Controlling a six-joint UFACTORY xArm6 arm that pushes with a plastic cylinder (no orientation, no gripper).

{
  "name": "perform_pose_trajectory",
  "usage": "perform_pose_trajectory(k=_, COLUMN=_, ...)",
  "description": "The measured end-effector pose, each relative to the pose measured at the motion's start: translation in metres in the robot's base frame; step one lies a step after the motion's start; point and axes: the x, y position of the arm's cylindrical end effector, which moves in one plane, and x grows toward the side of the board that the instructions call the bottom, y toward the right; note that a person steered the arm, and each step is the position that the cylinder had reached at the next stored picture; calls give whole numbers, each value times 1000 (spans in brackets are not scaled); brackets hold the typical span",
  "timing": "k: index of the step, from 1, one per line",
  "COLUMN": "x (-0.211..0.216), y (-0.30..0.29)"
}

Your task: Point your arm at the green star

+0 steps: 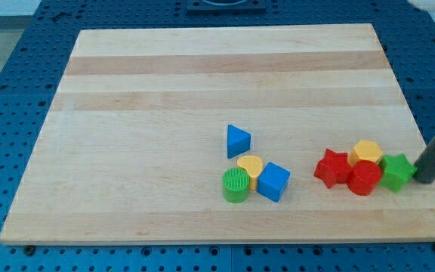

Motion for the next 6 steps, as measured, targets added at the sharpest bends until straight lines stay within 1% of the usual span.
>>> perform_pose_trajectory(k=1, x=26, y=-24)
perform_pose_trajectory(k=2, x=25, y=-47)
perform_pose_trajectory(k=3, x=26, y=-44)
perform_pose_trajectory(k=4, x=23, y=4)
perform_pose_trajectory(k=5, x=-2, y=25)
perform_pose_trajectory(k=6, x=-8, y=12)
